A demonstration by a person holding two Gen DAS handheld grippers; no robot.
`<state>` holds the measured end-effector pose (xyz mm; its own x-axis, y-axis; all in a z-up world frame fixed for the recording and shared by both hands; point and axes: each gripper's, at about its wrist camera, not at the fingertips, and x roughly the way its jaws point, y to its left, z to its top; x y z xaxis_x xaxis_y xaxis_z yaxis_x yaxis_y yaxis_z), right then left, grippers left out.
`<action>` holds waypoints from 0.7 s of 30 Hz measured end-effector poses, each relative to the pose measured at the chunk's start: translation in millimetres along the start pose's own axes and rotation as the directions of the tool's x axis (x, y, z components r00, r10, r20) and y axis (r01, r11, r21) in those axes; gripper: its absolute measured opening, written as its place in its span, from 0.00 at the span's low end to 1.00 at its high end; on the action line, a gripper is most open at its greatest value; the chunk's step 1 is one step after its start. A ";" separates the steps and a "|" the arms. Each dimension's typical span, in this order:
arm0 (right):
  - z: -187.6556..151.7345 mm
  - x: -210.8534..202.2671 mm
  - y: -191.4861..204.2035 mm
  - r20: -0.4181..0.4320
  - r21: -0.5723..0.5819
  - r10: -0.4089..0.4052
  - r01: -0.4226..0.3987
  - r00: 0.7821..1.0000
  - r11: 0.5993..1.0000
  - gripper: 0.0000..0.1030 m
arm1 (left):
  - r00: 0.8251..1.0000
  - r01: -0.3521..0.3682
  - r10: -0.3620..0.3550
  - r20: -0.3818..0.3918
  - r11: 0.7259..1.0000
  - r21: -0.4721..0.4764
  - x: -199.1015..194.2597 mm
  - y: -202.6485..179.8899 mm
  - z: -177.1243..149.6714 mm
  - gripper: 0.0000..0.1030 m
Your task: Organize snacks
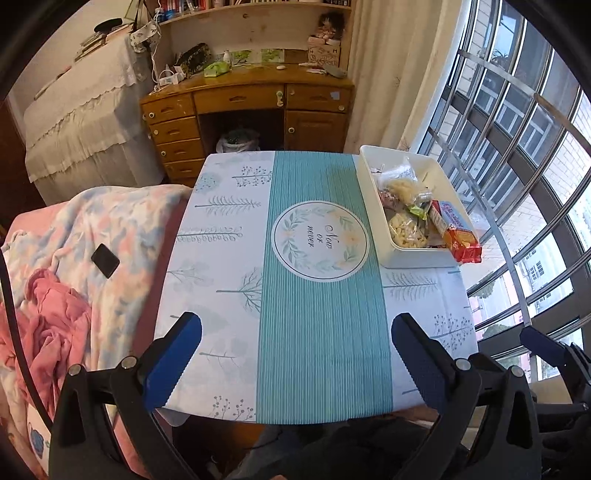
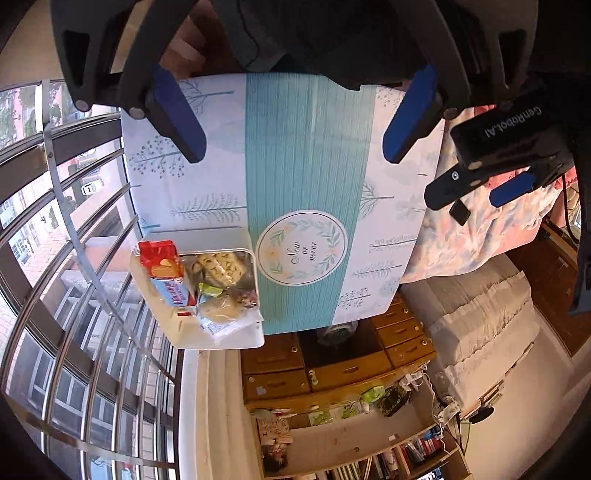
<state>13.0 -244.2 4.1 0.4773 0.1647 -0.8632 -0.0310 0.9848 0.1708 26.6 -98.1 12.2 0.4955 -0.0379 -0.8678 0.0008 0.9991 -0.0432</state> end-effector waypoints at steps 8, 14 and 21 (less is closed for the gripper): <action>3.0 -0.9 -9.1 0.022 -0.002 0.007 -0.007 1.000 1.000 0.95 | 1.000 -0.009 0.009 0.005 1.000 0.004 4.2 -6.3 1.2 0.99; 4.8 1.9 -15.7 0.021 0.009 0.019 -0.019 1.000 1.000 0.95 | 1.000 -0.015 0.015 0.010 1.000 0.010 4.0 -11.2 3.6 0.99; 7.4 3.4 -14.0 0.025 -0.002 0.026 -0.026 0.999 1.000 0.95 | 0.999 -0.030 0.030 0.028 1.000 0.002 1.6 -10.7 5.1 0.99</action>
<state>21.5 -257.8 2.4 0.4981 0.1888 -0.8463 -0.0454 0.9803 0.1920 31.7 -108.7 13.8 0.5195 -0.0074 -0.8544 -0.0127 0.9998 -0.0164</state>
